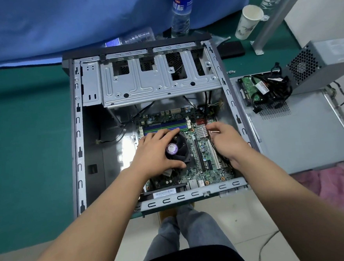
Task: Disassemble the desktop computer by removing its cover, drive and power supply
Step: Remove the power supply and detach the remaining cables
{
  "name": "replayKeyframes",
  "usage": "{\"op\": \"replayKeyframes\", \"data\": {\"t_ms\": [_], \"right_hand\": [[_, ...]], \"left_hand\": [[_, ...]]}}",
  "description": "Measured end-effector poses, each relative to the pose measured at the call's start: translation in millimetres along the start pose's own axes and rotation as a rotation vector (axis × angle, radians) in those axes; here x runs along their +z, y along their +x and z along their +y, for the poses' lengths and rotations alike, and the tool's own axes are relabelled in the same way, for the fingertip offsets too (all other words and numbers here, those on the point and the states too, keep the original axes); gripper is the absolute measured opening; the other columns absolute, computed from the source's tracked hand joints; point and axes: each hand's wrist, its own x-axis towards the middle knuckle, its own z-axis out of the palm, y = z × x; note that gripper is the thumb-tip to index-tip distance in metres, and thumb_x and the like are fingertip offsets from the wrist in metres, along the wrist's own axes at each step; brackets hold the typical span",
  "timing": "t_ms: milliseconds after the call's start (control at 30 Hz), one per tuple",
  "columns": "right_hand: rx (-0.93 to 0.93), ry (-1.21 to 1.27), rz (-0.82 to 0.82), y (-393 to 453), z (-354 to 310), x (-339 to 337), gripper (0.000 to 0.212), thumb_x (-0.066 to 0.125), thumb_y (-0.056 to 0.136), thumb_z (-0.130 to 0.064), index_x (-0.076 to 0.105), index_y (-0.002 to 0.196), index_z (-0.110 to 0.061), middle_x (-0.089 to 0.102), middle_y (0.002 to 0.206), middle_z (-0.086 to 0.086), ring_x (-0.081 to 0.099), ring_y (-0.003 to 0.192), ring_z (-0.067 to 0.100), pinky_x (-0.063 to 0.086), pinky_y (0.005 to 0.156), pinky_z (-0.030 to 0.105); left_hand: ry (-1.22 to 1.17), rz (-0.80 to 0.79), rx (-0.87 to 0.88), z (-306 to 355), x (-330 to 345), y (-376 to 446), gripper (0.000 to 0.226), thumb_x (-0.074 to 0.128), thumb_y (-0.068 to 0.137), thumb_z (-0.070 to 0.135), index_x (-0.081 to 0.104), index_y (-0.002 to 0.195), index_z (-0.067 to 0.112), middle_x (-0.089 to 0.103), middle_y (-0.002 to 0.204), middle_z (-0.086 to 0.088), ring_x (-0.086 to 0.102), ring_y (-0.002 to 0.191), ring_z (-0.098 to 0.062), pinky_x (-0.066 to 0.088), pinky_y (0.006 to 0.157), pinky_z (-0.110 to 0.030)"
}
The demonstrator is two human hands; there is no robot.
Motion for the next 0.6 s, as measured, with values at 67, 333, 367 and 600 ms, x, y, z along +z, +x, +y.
{"op": "replayKeyframes", "data": {"t_ms": [67, 333, 367, 600], "right_hand": [[0.024, -0.093, -0.087, -4, 2, -2, 0.039, 0.038, 0.097, -0.001, 0.05, 0.131, -0.016, 0.051, 0.124, 0.002, 0.055, 0.115, 0.033, 0.048, 0.092, 0.04], [-0.396, 0.14, 0.022, -26, 2, -43, 0.018, 0.055, 0.091, -0.014, 0.066, 0.095, -0.027, 0.07, 0.089, -0.014, 0.063, 0.084, -0.005, 0.049, 0.074, 0.012], [-0.467, 0.134, 0.163, -26, 1, -50, 0.017, 0.054, 0.092, -0.015, 0.066, 0.096, -0.025, 0.069, 0.09, -0.014, 0.061, 0.083, -0.007, 0.047, 0.074, 0.008], [-0.456, -0.336, 0.175, 10, 19, -50, 0.054, 0.034, 0.101, -0.035, 0.02, 0.149, -0.014, 0.033, 0.15, 0.005, 0.029, 0.137, 0.017, 0.014, 0.102, 0.014]], "left_hand": [[-0.001, 0.001, 0.002, 1, -1, 0, 0.102, 0.068, 0.064, 0.071, 0.018, 0.148, 0.041, 0.032, 0.147, 0.01, 0.032, 0.128, -0.023, 0.024, 0.11, -0.042], [0.087, 0.024, 0.067, 11, -4, -2, 0.1, 0.063, 0.069, 0.071, 0.017, 0.15, 0.032, 0.02, 0.155, 0.008, 0.013, 0.139, -0.016, 0.002, 0.116, -0.038], [0.091, 0.034, 0.098, 15, -6, 0, 0.097, 0.062, 0.072, 0.069, 0.019, 0.15, 0.031, 0.019, 0.155, 0.009, 0.012, 0.139, -0.015, 0.001, 0.115, -0.036], [0.181, -0.077, 0.403, 61, -5, 36, 0.053, 0.06, 0.089, 0.038, 0.046, 0.139, 0.025, 0.048, 0.138, 0.007, 0.035, 0.13, -0.015, 0.023, 0.113, -0.034]]}}
